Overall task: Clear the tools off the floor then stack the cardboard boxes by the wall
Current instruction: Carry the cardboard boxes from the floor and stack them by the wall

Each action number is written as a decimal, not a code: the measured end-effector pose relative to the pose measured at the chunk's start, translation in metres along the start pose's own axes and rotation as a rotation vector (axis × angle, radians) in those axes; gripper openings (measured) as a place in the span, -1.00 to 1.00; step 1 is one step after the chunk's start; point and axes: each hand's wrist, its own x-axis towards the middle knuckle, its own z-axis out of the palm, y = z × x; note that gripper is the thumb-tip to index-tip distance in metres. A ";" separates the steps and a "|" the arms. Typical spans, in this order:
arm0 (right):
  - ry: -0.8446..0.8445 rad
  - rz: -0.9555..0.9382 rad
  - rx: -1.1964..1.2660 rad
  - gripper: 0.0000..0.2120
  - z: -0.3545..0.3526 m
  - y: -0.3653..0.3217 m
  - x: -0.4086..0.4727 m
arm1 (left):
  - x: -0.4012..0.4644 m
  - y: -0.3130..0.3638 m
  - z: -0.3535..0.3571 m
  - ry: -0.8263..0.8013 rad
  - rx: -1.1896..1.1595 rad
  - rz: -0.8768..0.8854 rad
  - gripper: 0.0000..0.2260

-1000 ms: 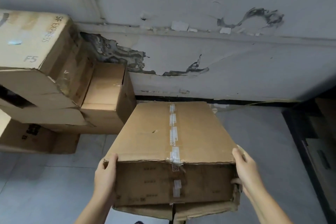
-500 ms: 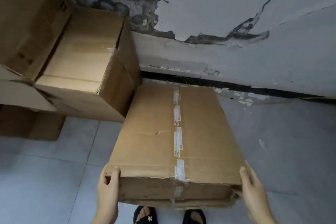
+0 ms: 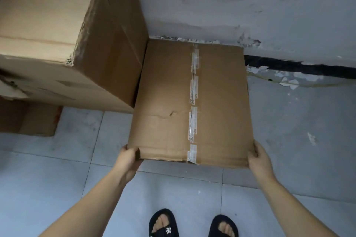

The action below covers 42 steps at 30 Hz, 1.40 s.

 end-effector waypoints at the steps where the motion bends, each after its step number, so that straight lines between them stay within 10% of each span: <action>1: -0.004 -0.018 -0.025 -0.50 0.004 0.002 0.008 | 0.005 -0.001 0.002 0.012 0.002 0.023 -0.63; 17: -0.152 0.053 -0.179 -0.39 0.018 0.002 0.001 | 0.008 0.000 -0.017 0.040 0.374 0.042 -0.46; 31: -0.404 -0.229 -0.068 -0.50 -0.156 -0.194 -0.330 | -0.392 0.113 -0.092 -0.310 0.772 0.516 -0.68; 42: -0.397 -0.359 -0.097 -0.47 -0.276 -0.180 -0.521 | -0.621 0.087 -0.144 -0.436 0.682 0.793 -0.70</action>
